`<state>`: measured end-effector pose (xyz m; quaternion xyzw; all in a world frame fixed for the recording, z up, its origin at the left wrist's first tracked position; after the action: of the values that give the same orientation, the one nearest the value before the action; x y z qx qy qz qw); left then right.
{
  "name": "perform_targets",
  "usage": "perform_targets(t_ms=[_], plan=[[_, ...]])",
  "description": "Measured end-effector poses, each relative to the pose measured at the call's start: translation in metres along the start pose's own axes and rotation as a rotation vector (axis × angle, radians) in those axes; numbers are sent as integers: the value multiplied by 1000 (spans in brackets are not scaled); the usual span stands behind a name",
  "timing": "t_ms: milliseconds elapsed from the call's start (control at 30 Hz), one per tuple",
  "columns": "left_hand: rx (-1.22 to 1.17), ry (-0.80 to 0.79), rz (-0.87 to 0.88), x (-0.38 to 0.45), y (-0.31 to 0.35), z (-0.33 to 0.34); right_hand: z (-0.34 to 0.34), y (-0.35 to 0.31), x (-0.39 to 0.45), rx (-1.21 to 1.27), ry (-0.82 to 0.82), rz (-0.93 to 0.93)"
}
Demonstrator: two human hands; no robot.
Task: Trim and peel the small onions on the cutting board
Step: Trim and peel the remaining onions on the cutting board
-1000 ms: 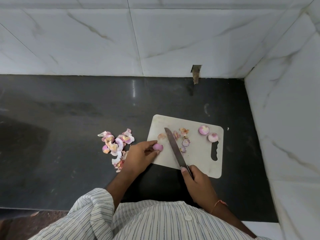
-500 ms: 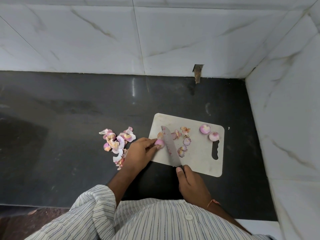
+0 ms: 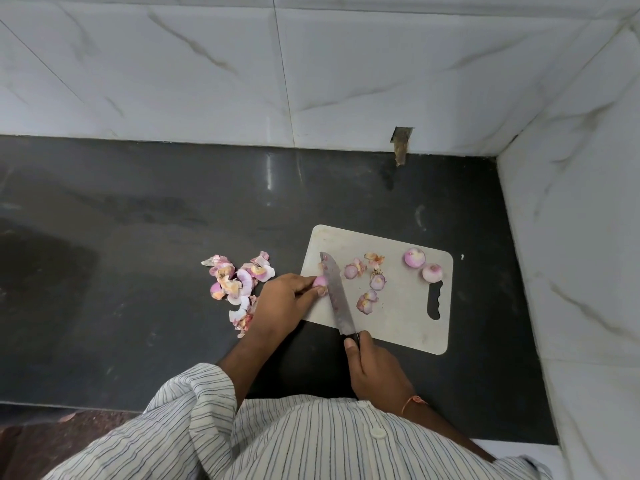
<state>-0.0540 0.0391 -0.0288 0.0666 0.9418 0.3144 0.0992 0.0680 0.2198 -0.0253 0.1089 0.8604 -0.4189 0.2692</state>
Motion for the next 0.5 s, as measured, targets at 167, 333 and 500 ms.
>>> perform_targets(t_ms=[167,333,500], plan=[[13,24,21,-1,0,0,4,-1,2,-95,-7,9],[48,51,41,-3,1,-1,7,-2,3,-154,-23,23],[40,56,20,-3,1,0,13,-2,7,-168,-60,59]])
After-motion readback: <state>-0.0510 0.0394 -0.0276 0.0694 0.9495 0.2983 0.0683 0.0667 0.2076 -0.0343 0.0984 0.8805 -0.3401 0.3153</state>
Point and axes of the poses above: each hand's wrist, its own x-axis towards the middle knuckle, its own z-axis out of the palm, y = z × x, the point moved 6 cm from there along x, towards the middle knuckle, and after that the axes turned 13 degrees about x, right-handed, at the moved point
